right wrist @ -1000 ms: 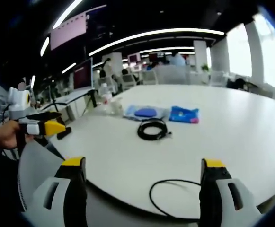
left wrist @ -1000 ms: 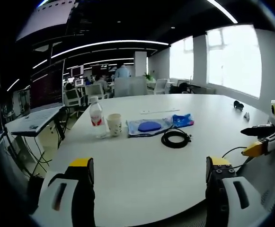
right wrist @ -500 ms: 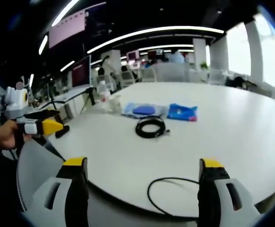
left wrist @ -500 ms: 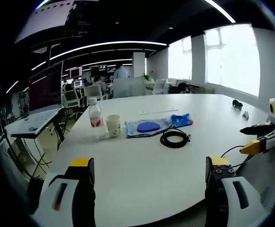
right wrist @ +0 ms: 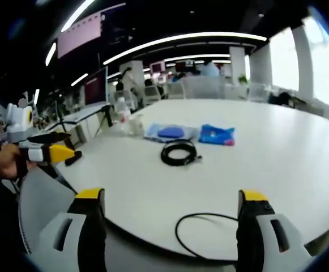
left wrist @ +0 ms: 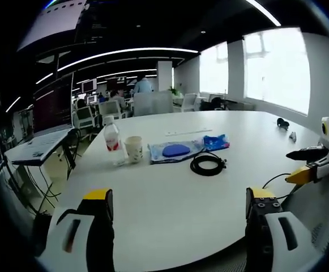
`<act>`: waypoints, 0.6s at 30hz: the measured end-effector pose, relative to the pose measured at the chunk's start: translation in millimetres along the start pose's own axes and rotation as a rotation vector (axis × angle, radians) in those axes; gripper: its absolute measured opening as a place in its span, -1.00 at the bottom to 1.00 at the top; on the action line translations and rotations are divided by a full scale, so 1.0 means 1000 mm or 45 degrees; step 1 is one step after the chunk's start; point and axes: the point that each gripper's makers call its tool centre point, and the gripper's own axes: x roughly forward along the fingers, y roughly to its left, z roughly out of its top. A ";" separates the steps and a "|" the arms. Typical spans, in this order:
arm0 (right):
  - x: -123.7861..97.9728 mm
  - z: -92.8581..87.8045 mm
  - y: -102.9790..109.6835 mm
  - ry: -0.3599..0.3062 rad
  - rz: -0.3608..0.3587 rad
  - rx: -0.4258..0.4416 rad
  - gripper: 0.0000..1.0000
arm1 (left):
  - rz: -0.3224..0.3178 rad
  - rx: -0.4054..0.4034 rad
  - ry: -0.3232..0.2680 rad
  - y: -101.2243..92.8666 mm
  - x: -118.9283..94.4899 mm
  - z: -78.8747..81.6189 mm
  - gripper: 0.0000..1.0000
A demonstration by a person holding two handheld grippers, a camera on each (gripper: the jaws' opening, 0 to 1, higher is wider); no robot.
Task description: Arrange the tabletop items into an orderly group along one side of the table until the central work area is clear of visible clutter.
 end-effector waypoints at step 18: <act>-0.002 0.006 -0.008 -0.039 -0.048 0.038 0.89 | -0.060 0.065 0.018 -0.010 0.002 -0.001 0.94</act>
